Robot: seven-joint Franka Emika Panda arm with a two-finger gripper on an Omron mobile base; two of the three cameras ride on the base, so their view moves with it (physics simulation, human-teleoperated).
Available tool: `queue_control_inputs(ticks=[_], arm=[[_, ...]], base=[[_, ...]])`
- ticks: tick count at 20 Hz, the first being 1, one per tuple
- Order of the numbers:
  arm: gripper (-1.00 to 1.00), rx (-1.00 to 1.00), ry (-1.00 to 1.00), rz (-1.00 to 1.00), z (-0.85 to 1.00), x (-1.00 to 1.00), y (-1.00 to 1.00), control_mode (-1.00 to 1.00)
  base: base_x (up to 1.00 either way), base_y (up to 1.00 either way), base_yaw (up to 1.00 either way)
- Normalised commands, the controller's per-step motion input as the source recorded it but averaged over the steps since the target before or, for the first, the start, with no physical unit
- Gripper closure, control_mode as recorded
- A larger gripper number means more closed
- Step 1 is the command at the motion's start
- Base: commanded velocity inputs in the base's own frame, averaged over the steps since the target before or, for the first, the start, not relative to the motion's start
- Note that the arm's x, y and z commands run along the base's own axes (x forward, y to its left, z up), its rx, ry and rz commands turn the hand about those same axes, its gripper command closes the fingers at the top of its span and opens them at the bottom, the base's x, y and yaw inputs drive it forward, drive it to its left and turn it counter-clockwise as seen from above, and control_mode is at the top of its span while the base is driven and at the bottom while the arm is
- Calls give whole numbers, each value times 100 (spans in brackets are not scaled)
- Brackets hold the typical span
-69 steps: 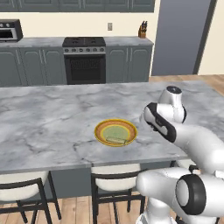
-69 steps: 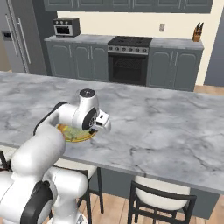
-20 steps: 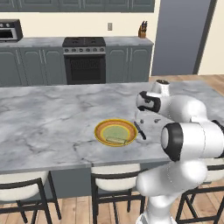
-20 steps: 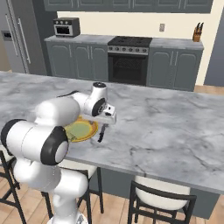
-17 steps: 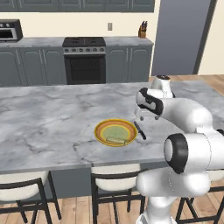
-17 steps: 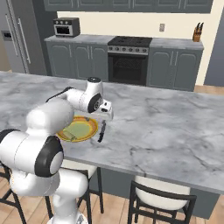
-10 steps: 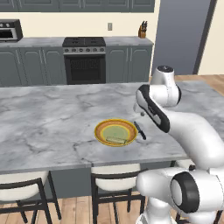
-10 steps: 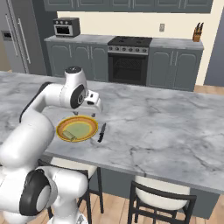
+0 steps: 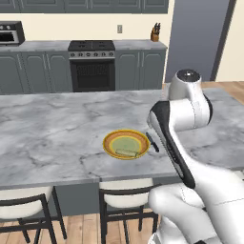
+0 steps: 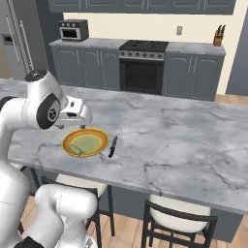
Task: Retrieve the butter from the fridge and place it on a plate on the dining table. Then retrieve the butter knife by the fridge and place it near the plate.
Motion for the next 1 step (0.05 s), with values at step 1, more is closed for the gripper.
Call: queue_control_inputs(ticks=[1], arm=[[-100,-13,-15,9,5,-100,36,-100]], base=[[0,0,0]])
